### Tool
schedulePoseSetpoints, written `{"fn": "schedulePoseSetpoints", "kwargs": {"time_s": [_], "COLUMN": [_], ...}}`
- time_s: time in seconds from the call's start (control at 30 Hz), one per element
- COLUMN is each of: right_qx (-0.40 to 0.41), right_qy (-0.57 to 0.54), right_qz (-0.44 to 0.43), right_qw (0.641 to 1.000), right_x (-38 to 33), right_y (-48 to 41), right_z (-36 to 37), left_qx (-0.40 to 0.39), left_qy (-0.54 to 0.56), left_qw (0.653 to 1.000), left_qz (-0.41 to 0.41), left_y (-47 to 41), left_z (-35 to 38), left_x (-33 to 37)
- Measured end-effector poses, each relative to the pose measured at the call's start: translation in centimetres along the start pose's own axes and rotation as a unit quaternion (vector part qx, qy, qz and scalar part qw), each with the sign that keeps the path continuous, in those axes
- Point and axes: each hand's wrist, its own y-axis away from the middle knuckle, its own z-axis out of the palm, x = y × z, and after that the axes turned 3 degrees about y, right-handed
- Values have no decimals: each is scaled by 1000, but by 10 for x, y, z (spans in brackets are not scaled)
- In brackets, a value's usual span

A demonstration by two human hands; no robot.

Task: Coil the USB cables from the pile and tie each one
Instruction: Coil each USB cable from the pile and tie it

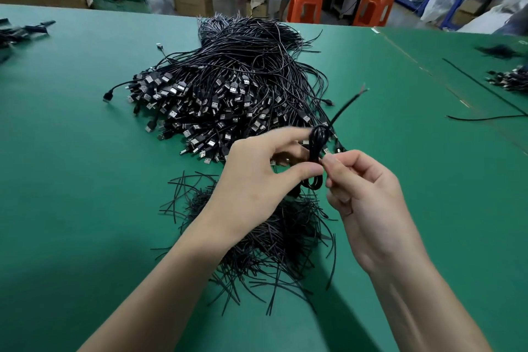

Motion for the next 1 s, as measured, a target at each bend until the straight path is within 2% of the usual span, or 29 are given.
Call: {"fn": "schedulePoseSetpoints", "kwargs": {"time_s": [0.07,0.17,0.23,0.37,0.5,0.63,0.73,0.8,0.87,1.0], "right_qx": [-5,-13,-7,12,49,69,39,9,1,-10], "right_qy": [-38,-117,-142,-142,-98,-88,-68,-30,-6,-57], "right_qz": [38,89,95,86,92,84,51,14,-9,36], "right_qw": [999,989,985,986,990,990,996,999,1000,998], "right_x": [1,2,4,3,2,3,-2,-4,-5,-2], "right_y": [-1,-2,-2,-2,-3,-2,-1,1,1,1], "right_z": [0,1,1,-1,-1,1,-1,-4,-8,-8], "left_qx": [8,37,38,-34,-23,-15,-9,-20,-29,-13], "left_qy": [-54,-171,-196,-164,18,156,217,212,158,-13], "left_qw": [997,972,962,970,998,986,971,972,984,999], "left_qz": [54,159,188,175,48,-50,-98,-101,-72,38], "left_y": [1,2,3,4,3,4,2,1,1,4], "left_z": [-1,-1,-3,-4,3,14,11,8,8,10], "left_x": [2,-1,-4,-1,1,-1,-2,-3,-2,1]}}
